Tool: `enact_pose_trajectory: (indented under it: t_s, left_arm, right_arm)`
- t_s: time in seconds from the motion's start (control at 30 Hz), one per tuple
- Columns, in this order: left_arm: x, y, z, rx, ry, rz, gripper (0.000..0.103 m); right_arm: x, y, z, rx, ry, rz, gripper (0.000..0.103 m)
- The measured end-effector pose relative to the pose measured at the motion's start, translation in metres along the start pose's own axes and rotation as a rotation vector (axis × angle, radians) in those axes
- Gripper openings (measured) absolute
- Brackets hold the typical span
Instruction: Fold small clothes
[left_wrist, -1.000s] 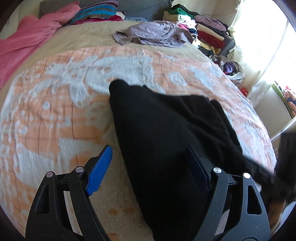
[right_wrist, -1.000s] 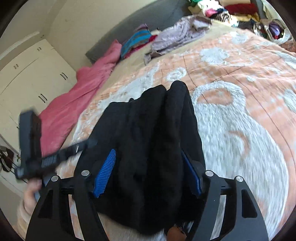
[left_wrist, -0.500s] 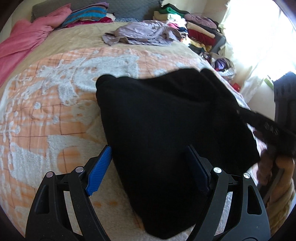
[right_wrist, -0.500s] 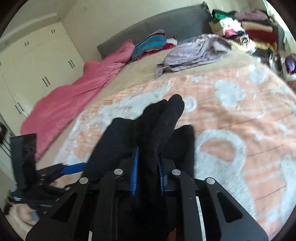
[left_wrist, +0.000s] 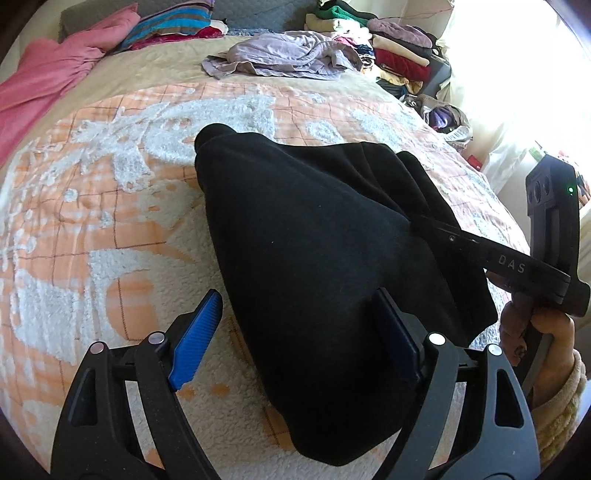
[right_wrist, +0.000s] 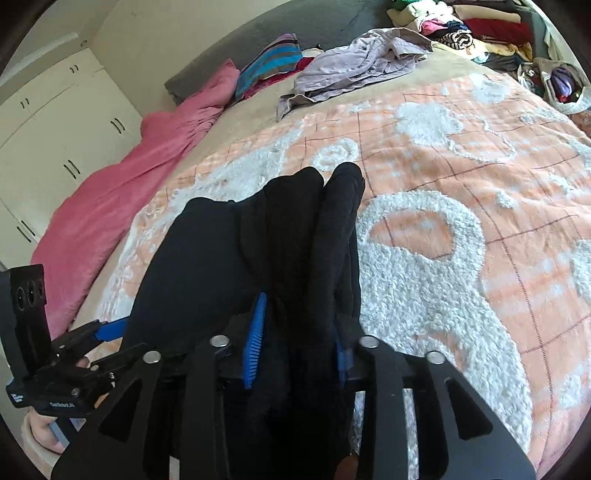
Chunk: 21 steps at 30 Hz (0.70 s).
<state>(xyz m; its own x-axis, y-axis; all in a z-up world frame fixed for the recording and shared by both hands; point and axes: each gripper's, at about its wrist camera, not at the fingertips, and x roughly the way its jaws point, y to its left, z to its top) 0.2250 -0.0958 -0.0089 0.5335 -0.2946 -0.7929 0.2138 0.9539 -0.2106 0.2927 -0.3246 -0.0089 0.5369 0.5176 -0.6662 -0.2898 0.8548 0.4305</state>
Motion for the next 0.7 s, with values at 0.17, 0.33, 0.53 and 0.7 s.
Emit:
enact_pose_trajectory:
  t_s: [0.17, 0.33, 0.53, 0.7]
  left_arm:
    - [-0.005, 0.005, -0.003, -0.004, -0.005, 0.0, 0.078]
    - [-0.011, 0.007, -0.006, -0.014, -0.012, -0.005, 0.078]
    - [-0.024, 0.008, -0.013, -0.008, -0.029, 0.003, 0.08]
    - [-0.044, 0.007, -0.024, 0.004, -0.068, 0.012, 0.086]
  right_arm:
    - [-0.019, 0.007, -0.009, -0.031, -0.012, -0.042, 0.05]
    - [-0.037, 0.009, -0.027, -0.032, -0.028, -0.062, 0.056]
    - [-0.066, 0.02, -0.056, -0.072, -0.1, -0.165, 0.076]
    - [-0.098, 0.043, -0.085, -0.143, -0.211, -0.236, 0.096]
